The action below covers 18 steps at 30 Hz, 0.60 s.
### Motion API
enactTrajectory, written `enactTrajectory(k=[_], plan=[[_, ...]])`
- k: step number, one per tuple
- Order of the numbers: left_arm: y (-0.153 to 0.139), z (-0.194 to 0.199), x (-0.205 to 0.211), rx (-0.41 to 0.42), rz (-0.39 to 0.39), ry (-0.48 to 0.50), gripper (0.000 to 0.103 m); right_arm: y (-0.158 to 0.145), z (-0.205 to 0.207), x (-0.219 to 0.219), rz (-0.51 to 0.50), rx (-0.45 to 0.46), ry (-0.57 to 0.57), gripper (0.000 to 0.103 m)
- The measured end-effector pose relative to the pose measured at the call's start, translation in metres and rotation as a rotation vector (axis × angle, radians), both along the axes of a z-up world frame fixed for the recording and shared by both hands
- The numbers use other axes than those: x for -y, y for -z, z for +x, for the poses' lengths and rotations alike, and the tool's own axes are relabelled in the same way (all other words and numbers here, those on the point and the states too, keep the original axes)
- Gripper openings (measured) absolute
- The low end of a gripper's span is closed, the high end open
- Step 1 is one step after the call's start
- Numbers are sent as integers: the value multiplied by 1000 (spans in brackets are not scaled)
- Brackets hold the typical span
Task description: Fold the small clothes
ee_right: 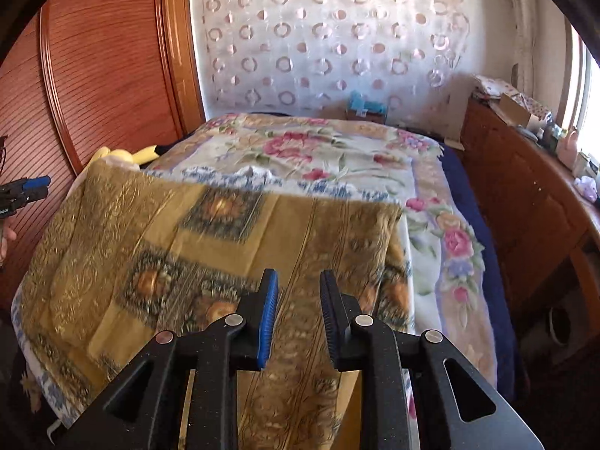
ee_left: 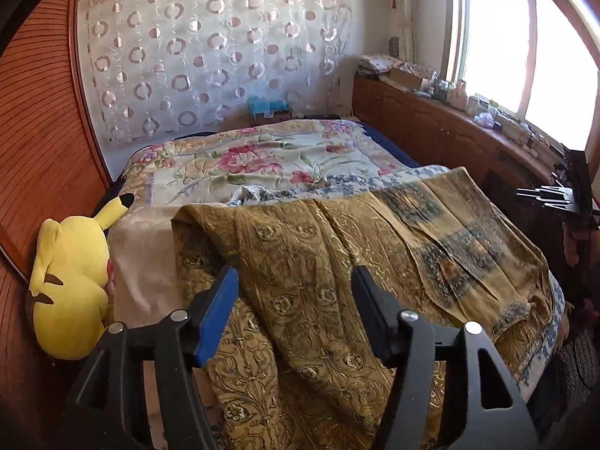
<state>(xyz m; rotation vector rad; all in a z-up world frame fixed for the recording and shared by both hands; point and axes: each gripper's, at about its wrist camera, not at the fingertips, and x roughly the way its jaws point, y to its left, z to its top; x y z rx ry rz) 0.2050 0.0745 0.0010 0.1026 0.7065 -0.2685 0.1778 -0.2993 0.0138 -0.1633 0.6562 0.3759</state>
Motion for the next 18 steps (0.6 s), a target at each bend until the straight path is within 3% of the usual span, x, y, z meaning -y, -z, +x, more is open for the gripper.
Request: enactTrajectory(k=[2, 5, 13, 18], plan=[[-3, -14, 14, 10, 23, 20, 68, 8, 3, 6, -16, -8, -11, 24], [-5, -25, 29, 11, 40, 60, 82, 16, -1, 9, -14, -35, -28, 24], [44, -39, 83, -53, 105, 125, 82, 46, -17, -7, -11, -113, -60, 24], [67, -42, 108, -93, 103, 147, 82, 55, -26, -6, 3, -127, -57, 24]])
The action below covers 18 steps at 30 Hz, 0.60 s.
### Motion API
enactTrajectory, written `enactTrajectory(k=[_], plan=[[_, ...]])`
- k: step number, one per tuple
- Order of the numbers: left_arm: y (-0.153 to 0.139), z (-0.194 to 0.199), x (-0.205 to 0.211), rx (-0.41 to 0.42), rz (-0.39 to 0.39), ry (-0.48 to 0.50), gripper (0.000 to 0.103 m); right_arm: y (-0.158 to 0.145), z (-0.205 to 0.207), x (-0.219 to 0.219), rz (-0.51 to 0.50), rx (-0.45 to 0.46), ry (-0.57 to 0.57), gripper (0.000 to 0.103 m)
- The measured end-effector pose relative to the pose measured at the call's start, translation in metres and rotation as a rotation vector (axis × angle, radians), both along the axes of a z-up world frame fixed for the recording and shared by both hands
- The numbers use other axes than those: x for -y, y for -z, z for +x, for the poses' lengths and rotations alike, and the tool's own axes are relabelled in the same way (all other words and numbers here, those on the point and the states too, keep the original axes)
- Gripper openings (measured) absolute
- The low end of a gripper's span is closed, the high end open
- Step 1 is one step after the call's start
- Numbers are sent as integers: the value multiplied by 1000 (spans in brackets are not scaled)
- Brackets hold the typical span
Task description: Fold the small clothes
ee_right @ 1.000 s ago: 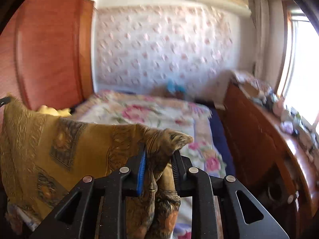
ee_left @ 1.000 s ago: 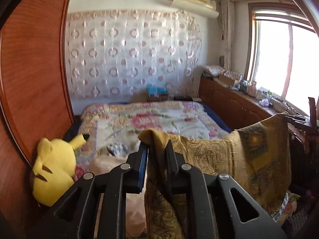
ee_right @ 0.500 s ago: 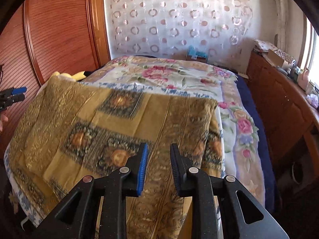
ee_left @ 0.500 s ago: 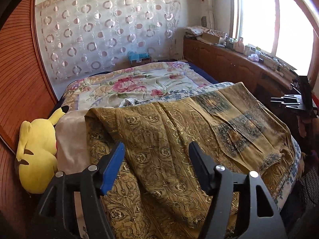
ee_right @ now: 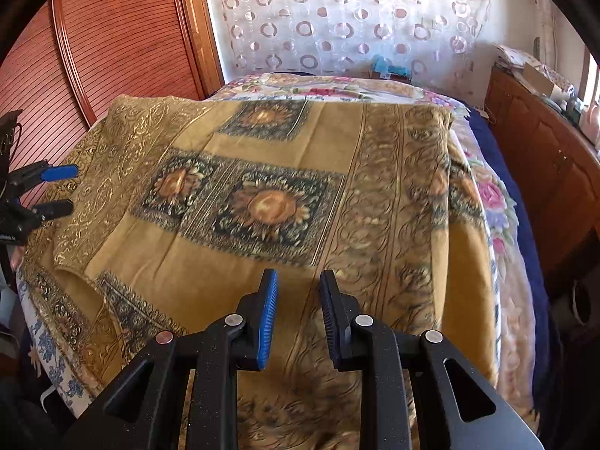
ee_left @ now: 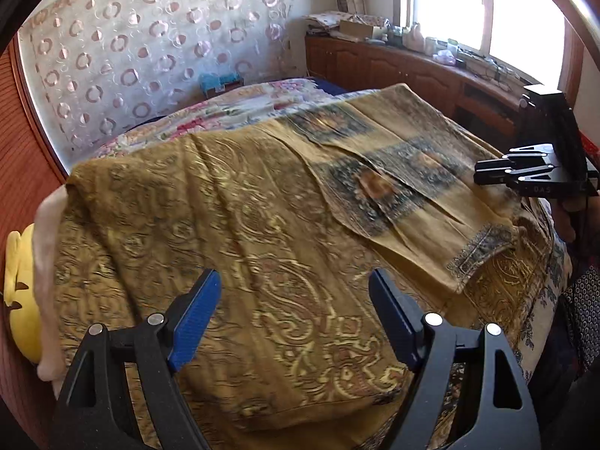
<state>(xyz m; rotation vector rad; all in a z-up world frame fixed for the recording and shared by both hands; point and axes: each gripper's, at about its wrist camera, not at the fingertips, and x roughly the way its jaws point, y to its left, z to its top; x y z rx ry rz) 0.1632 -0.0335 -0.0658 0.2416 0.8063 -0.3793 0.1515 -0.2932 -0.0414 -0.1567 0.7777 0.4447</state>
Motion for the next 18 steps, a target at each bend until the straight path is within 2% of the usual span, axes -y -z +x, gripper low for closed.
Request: enactTrajectory(k=[6, 8, 10, 18], plan=[[20, 6, 15, -53, 0, -2, 82, 7, -1, 1, -6, 20, 19, 24], [27, 8, 18, -74, 7, -10, 82, 13, 1, -6, 6, 25, 22, 28], [30, 6, 20, -65, 2, -12, 82, 18, -3, -8, 25, 32, 11, 39], [31, 5, 19, -60, -10, -19, 83, 28, -13, -29, -76, 71, -9, 49]])
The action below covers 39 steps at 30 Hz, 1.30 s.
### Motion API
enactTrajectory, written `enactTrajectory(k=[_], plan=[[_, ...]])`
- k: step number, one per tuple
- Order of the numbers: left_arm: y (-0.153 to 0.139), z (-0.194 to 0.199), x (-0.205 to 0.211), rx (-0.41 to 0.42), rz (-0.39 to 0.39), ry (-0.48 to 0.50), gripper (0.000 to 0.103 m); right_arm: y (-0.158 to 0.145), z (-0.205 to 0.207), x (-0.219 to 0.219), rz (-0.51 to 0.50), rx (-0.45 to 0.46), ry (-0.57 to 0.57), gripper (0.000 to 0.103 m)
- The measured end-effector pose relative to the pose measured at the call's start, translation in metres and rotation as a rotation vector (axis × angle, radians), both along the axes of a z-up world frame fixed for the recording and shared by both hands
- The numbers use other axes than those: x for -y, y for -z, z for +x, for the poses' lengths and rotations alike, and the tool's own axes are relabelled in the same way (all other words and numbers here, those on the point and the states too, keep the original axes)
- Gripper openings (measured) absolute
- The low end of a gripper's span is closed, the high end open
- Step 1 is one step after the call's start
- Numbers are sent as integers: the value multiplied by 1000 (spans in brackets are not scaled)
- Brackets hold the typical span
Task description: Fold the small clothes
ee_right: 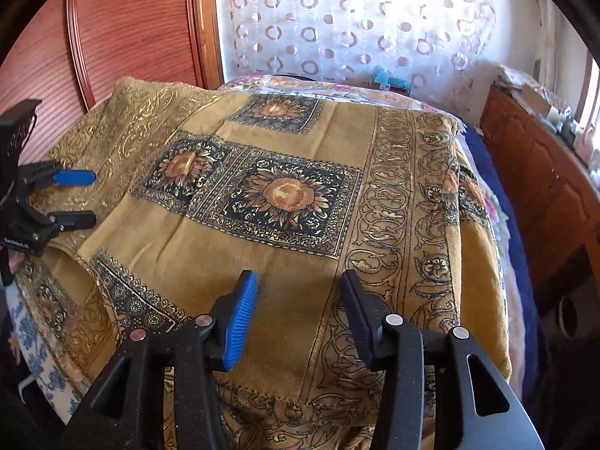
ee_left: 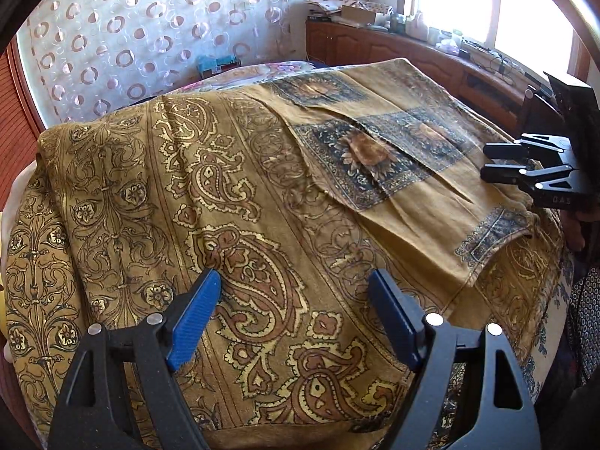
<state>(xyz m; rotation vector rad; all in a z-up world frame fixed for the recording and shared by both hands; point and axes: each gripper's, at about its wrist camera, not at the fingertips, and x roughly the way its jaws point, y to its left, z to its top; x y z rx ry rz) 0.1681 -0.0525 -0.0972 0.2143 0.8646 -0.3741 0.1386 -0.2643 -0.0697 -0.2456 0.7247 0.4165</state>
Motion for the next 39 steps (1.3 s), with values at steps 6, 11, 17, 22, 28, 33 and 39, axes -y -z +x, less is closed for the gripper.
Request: enactTrajectory(k=[6, 11, 17, 22, 28, 33, 39], plan=[[1, -1, 1, -4, 2, 10, 88, 2, 1, -1, 0, 5, -3, 51], [1, 1, 1, -5, 4, 10, 89, 1, 1, 0, -1, 5, -5, 52], [1, 2, 1, -4, 5, 4, 89, 1, 1, 1, -5, 8, -4, 53], [-3, -9, -8, -7, -16, -16, 89, 1, 3, 2, -4, 7, -4, 54], [-21, -29, -46, 62, -82, -136, 89, 1, 3, 3, 0, 7, -3, 54], [-32, -41, -84, 114, -132, -226, 89, -1, 4, 7, 17, 3, 7, 54], [-31, -39, -101, 109, -157, -271, 87, -6, -1, 28, 99, -5, 73, 62]])
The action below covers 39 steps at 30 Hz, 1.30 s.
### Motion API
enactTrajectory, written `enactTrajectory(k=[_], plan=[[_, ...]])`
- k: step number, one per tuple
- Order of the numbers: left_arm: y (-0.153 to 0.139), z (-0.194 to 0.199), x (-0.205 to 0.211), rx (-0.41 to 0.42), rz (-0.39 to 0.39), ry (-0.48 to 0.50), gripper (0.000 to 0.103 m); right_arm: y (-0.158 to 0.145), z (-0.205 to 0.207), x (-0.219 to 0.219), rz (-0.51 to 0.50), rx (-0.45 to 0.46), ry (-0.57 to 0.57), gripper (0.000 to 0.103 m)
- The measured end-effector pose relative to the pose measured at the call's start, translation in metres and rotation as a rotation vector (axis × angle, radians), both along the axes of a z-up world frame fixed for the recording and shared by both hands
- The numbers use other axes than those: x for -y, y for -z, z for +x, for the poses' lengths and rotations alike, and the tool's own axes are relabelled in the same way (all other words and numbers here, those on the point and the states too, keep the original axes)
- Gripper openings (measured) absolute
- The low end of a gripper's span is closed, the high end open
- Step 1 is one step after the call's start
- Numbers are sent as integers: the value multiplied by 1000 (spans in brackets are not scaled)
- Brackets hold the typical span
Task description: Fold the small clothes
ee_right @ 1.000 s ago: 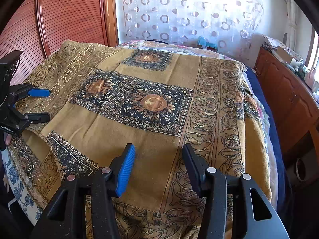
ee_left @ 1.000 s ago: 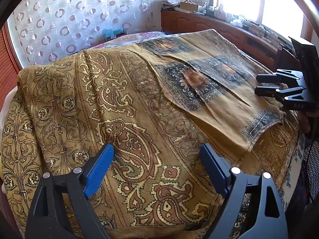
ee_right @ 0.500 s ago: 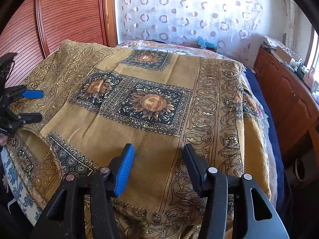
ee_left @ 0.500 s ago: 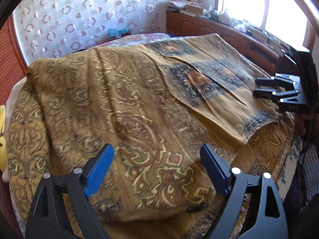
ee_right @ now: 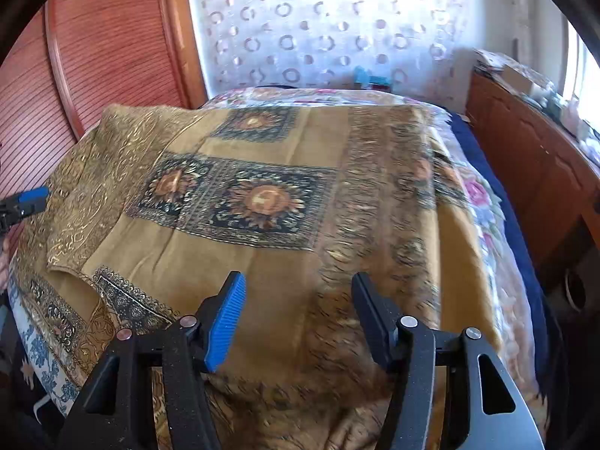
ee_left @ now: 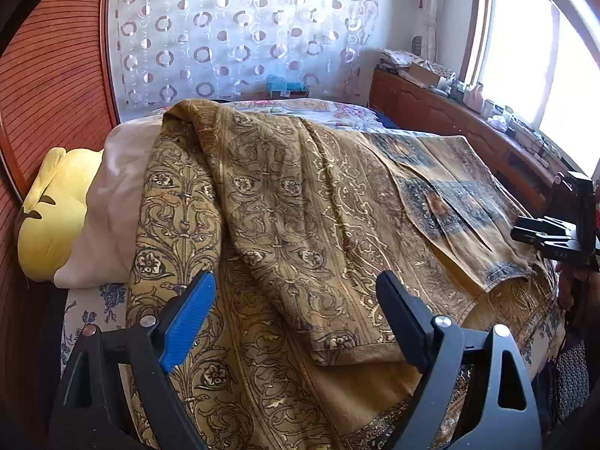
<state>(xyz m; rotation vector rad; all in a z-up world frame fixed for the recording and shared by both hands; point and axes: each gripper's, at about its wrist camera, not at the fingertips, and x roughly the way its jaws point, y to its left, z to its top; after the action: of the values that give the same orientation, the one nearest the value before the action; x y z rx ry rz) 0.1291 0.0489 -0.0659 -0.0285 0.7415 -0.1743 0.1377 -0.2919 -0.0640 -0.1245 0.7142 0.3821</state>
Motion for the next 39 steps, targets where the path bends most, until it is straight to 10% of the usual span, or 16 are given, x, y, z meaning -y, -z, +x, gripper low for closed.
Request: enactTrajectory(k=[8, 27, 29, 39], plan=[[11, 4, 5, -36, -73, 46, 62, 2, -19, 25, 11, -29, 34, 62], [32, 2, -1, -80, -29, 9, 46, -5, -9, 26, -54, -17, 89, 62], [29, 0, 1, -63, -25, 8, 31, 2, -2, 27, -73, -45, 90, 53], [31, 0, 4, -89, -35, 4, 31, 2, -3, 24, -92, -23, 58, 36]])
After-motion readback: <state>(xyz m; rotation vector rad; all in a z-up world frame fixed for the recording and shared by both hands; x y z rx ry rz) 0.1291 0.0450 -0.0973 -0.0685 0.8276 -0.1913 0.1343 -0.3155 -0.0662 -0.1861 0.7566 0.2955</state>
